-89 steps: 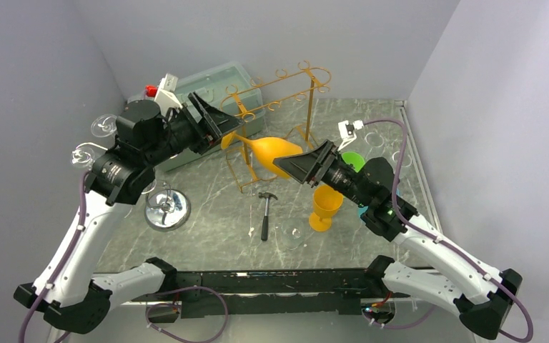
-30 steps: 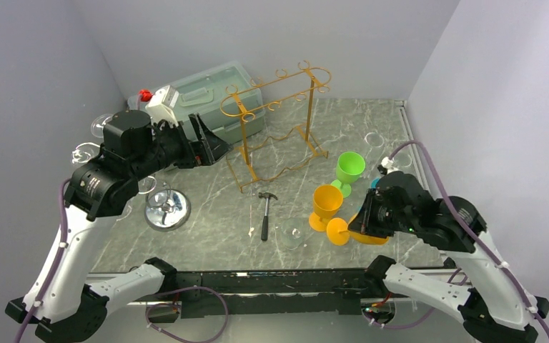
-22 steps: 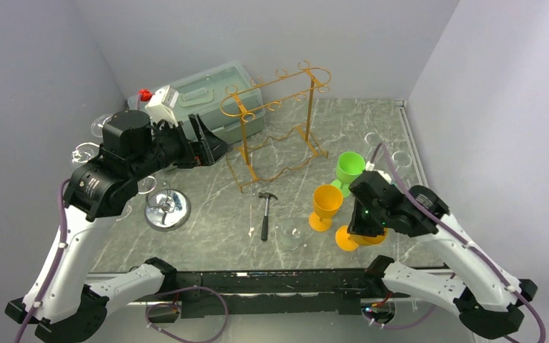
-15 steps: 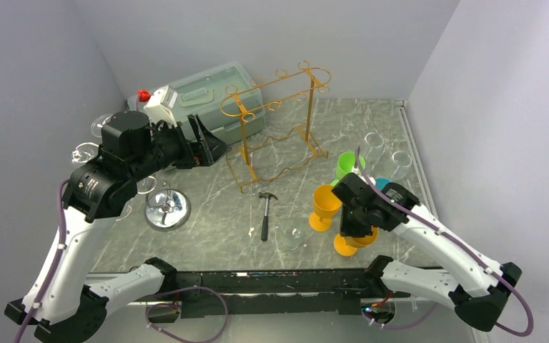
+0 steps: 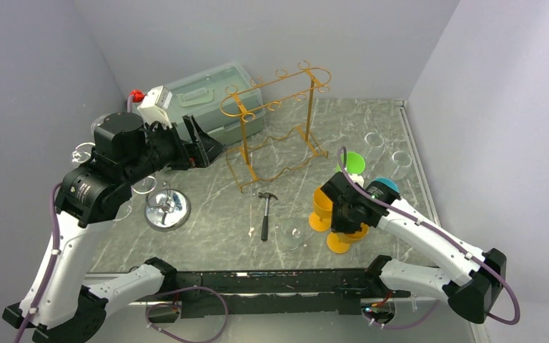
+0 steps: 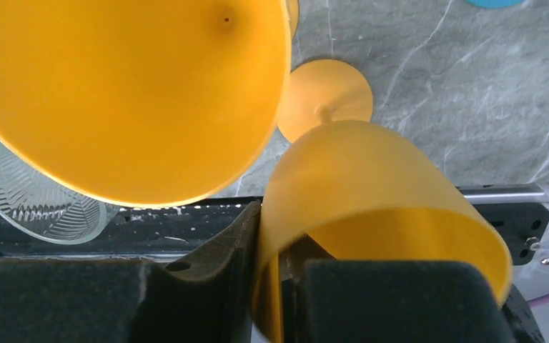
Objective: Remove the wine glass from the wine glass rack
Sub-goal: Place the wine glass at the center of the board, then pick up the wine glass from the wine rack.
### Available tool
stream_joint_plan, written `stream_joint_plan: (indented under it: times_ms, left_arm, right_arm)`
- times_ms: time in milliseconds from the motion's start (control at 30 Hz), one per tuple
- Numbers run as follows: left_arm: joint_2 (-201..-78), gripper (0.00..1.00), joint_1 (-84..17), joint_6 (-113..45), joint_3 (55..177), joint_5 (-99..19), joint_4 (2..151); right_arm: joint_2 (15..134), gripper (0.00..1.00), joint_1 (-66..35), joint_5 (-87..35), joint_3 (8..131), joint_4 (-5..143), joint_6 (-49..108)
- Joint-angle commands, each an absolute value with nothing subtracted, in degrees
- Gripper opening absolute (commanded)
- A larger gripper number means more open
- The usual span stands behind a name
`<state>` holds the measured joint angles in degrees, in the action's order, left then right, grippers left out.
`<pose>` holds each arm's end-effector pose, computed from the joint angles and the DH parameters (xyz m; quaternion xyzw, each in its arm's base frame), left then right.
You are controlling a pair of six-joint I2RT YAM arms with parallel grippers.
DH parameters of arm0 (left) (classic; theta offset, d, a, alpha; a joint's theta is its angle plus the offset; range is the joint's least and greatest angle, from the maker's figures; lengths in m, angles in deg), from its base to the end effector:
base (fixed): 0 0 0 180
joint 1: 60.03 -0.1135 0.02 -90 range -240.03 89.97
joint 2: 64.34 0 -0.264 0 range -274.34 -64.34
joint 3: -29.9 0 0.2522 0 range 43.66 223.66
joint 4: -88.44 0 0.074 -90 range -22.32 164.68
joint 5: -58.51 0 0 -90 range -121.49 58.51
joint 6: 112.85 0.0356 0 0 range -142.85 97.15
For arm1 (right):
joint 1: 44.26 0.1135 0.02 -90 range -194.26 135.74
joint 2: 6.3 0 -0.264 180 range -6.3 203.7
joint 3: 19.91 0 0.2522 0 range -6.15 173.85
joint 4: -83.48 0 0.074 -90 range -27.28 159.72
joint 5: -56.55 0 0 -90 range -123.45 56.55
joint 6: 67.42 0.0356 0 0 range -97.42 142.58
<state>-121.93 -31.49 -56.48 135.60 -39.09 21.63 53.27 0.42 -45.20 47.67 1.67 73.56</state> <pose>0.1299 -0.0760 0.4891 0.0026 0.8117 -0.3464 0.4702 0.1234 0.1118 0.2717 0.0685 0.9825 0.0359 0.1692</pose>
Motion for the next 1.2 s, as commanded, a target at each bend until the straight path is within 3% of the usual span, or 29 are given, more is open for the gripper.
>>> stream_joint_plan:
  times_ms: [0, 167, 300, 667, 1000, 1167]
  left_arm:
    - [-121.47, 0.99, -31.46, -55.18, 137.27, -38.10, 22.16]
    - [-121.78, 0.99, -31.46, -54.98, 137.59, -38.06, 21.95]
    - [-121.78, 0.99, -31.46, -55.06, 137.70, -37.90, 21.83]
    - [-122.98, 0.99, -31.46, -54.67, 139.78, -36.72, 20.68]
    - [-125.80, 0.99, -31.46, -53.32, 146.97, -30.72, 15.31]
    - [-127.38, 1.00, -31.49, -50.54, 154.62, -16.33, 8.35]
  right_arm:
    - [52.60, 0.20, 0.14, -47.32, 49.28, 2.82, 72.26]
    - [52.23, 0.38, 0.21, -47.94, 53.74, -0.87, 71.81]
    - [50.85, 0.47, 0.20, -48.80, 57.01, -3.58, 71.79]
    - [48.05, 0.54, 0.19, -49.78, 66.05, -9.18, 71.96]
    - [53.73, 0.64, 0.12, -46.23, 75.58, 9.76, 63.65]
    - [60.09, 0.69, -0.05, -39.80, 78.69, 23.26, 60.07]
